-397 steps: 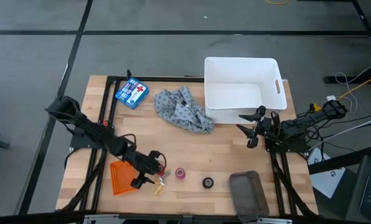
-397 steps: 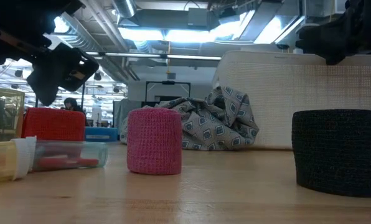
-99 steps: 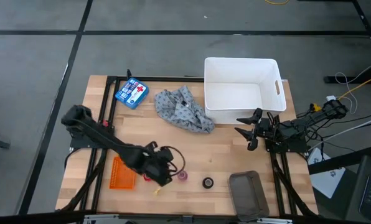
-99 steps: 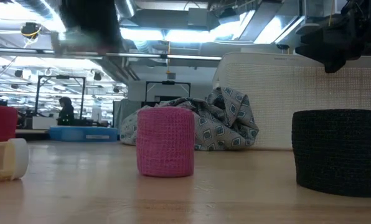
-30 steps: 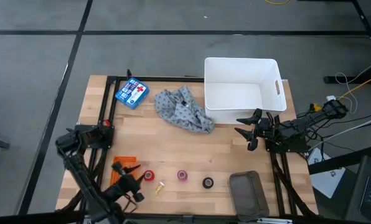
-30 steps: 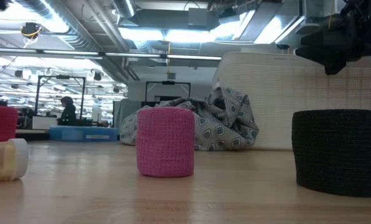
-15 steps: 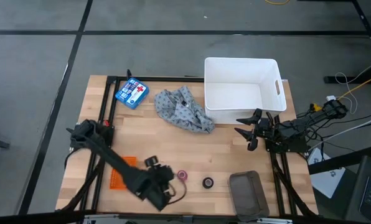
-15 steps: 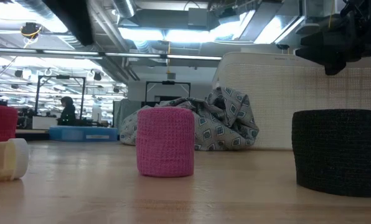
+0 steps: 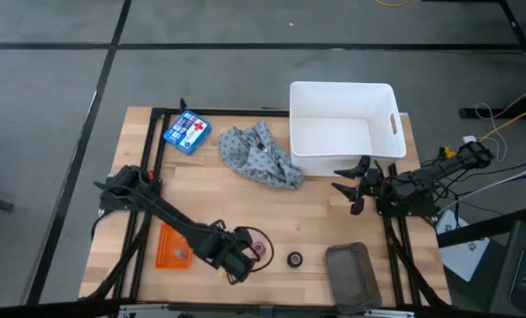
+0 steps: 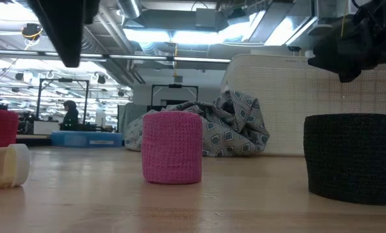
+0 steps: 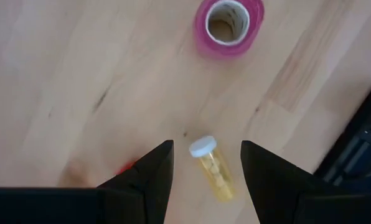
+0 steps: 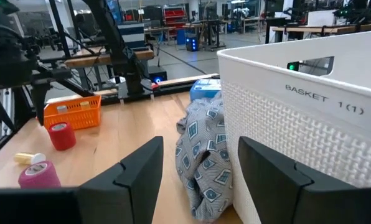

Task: Pick & place medical supplies in basket/bin
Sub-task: Put the yellow pill bottle into the orange bin

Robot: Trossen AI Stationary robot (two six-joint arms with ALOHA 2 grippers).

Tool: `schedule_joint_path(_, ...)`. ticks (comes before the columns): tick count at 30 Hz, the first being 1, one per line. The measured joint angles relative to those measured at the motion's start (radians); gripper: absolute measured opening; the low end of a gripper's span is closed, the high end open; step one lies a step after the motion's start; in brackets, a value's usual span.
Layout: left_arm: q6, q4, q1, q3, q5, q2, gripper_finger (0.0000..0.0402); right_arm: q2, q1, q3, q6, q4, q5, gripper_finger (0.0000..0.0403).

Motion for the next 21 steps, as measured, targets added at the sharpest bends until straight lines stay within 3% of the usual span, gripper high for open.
schedule_joint_path(11, -0.193, 0.005, -0.092, -0.002, 0.097, 0.109, 0.0184, 0.0, 0.0, 0.0, 0.006, 0.003, 0.0, 0.0209)
schedule_joint_path(21, -0.259, 0.01, -0.11, -0.002, 0.044, 0.121, 0.0184, 0.0, 0.0, 0.0, 0.017, 0.005, 0.0, 0.0209)
